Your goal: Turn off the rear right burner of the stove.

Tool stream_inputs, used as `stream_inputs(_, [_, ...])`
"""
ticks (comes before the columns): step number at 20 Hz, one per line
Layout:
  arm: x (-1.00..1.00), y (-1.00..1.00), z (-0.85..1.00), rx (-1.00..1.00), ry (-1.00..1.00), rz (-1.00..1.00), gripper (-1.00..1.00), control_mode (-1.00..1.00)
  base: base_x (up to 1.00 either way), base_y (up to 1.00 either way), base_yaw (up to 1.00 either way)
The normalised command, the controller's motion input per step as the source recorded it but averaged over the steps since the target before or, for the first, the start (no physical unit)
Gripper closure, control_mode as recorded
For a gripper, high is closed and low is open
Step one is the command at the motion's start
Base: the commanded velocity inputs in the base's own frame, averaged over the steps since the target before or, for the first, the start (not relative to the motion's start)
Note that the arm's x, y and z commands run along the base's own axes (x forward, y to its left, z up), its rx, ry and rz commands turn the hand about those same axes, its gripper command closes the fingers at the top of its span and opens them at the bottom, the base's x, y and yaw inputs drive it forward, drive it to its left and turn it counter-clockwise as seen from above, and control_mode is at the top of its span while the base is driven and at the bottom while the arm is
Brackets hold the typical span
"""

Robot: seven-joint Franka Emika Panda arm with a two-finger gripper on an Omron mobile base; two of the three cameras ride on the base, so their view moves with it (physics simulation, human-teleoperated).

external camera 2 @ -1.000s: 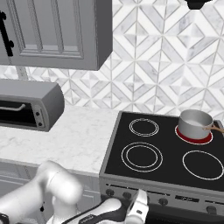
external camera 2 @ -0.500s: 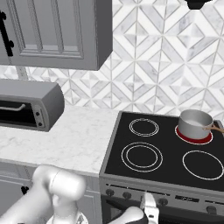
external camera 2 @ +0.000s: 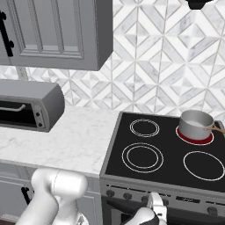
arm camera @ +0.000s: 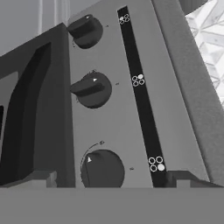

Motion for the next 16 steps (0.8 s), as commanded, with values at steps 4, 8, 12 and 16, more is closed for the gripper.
stream_inputs(4, [0.34,0.16,-0.32,0.0,0.0,0.0,-1.0,-1.0,0.0,0.0,0.0])
stream_inputs(8, [0.21,0.07,-0.29,0.0,-0.05,0.0,-1.0,-1.0,0.0,0.0,0.0])
stream_inputs(12, [0.07,0.02,-0.28,0.0,-0.12,0.0,-1.0,-1.0,0.0,0.0,0.0])
stream_inputs(16, [0.03,0.0,-0.14,0.0,-0.14,0.0,-1.0,-1.0,0.0,0.0,0.0])
